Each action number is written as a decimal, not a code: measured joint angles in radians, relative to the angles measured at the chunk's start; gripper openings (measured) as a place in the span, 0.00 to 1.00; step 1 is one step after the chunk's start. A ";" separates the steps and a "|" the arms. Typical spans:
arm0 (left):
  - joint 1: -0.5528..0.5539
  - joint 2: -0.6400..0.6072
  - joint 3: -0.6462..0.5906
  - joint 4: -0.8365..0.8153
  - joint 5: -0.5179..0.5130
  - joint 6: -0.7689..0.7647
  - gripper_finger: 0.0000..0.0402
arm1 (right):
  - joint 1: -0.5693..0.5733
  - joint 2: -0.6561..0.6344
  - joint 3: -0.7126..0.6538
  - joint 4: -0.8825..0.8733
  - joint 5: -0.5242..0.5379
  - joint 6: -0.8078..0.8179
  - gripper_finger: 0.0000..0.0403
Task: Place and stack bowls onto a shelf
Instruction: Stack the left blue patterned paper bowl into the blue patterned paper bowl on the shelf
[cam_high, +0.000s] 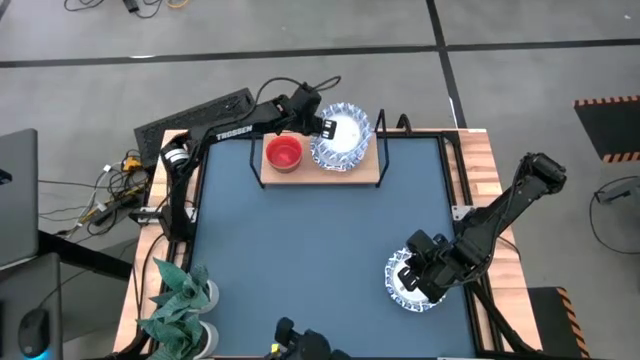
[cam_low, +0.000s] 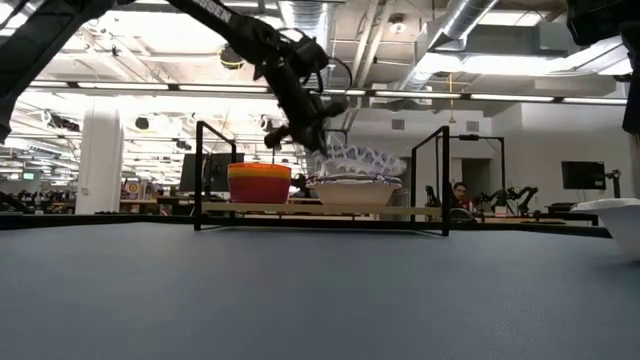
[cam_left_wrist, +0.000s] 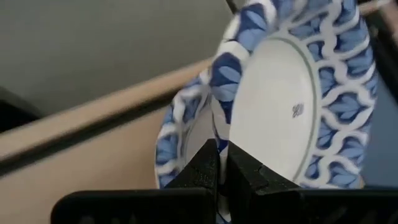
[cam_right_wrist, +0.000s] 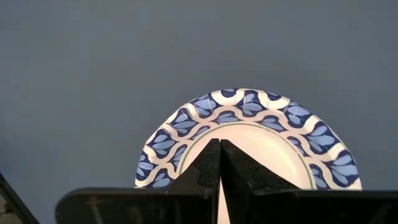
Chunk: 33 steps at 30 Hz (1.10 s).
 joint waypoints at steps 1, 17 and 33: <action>0.003 0.013 0.000 0.000 0.012 -0.002 0.00 | 0.000 0.000 0.000 0.000 -0.001 0.000 0.08; 0.030 0.055 0.001 0.034 0.230 -0.076 0.00 | 0.002 0.000 0.000 -0.025 -0.005 0.001 0.08; 0.017 0.055 0.001 -0.034 0.240 0.046 0.01 | 0.002 0.000 0.000 -0.057 -0.003 -0.003 0.08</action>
